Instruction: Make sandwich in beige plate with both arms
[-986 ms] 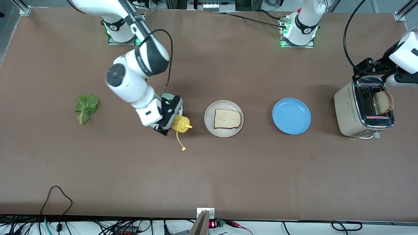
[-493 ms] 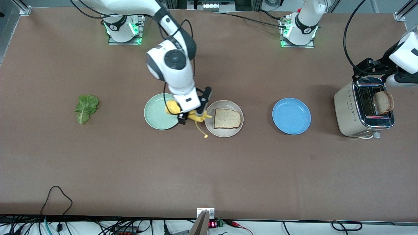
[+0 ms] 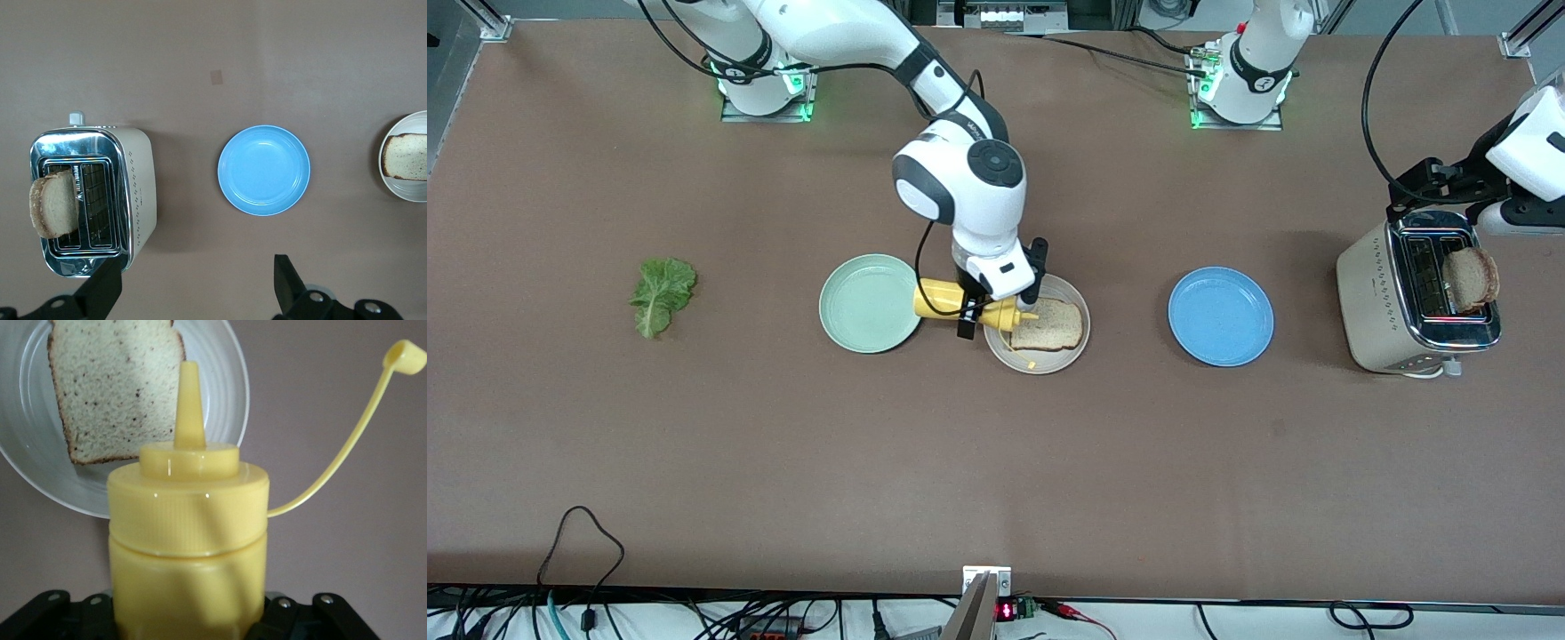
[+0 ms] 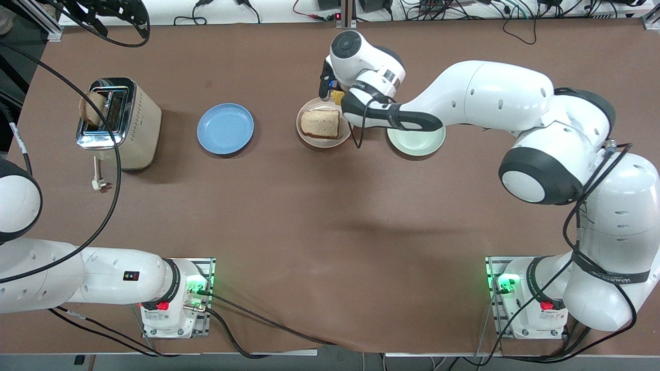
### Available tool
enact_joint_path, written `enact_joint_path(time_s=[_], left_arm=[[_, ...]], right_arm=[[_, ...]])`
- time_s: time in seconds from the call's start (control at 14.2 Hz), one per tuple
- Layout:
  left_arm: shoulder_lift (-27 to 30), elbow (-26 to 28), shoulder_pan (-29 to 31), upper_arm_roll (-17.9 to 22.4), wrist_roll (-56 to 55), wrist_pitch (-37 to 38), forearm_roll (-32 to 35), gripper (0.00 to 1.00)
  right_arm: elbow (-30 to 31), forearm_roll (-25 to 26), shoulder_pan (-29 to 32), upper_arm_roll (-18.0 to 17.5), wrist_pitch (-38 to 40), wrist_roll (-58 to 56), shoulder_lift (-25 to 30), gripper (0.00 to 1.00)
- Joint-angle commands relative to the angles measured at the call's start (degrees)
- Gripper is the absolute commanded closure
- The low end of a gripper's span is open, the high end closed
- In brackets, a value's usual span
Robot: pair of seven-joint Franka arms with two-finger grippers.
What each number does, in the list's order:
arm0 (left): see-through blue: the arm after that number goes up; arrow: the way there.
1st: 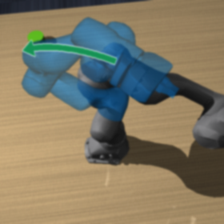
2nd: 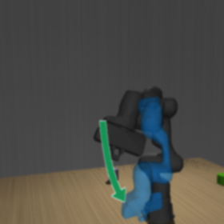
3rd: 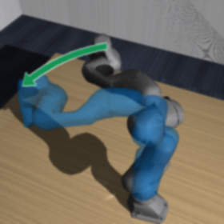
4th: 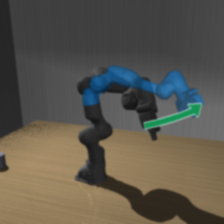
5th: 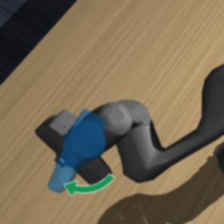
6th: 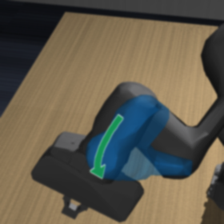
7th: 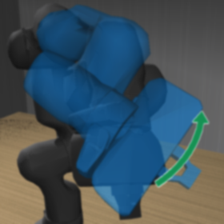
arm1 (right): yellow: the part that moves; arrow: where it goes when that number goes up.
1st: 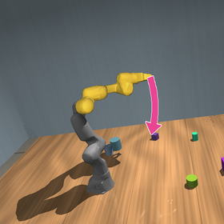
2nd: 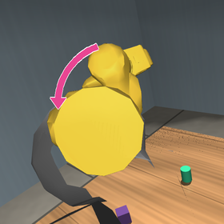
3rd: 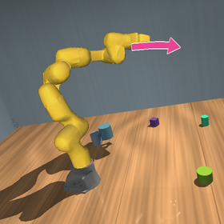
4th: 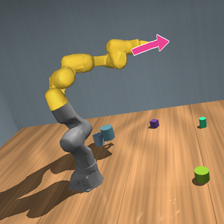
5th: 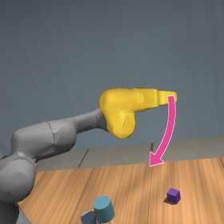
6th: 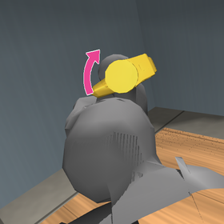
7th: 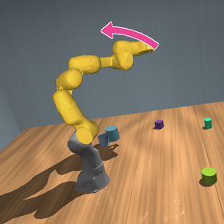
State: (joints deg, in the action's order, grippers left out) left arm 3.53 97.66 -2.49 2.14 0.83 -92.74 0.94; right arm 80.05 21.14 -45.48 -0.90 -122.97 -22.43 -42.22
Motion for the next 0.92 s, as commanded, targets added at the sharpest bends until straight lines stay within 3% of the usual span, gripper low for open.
enact_joint_path(time_s=[0.0,0.14,0.42,0.84], left_arm=[[0.60,0.25,0.03,-0.12,1.10,0.11,0.91,0.00],[0.60,0.25,0.03,-0.12,1.10,0.11,0.91,0.00],[0.60,0.25,0.03,-0.12,1.10,0.11,0.91,0.00],[0.60,0.25,0.03,-0.03,1.10,0.11,0.91,0.00]], right_arm=[[-9.36,4.16,-2.50,0.73,9.38,0.46,-4.35,0.62],[-12.98,6.18,-3.91,0.73,14.23,0.38,-6.38,0.62],[-13.52,9.44,-6.46,1.78,17.49,0.55,-7.17,0.62],[-18.17,9.44,-13.31,9.95,19.96,0.72,-12.44,0.62]])
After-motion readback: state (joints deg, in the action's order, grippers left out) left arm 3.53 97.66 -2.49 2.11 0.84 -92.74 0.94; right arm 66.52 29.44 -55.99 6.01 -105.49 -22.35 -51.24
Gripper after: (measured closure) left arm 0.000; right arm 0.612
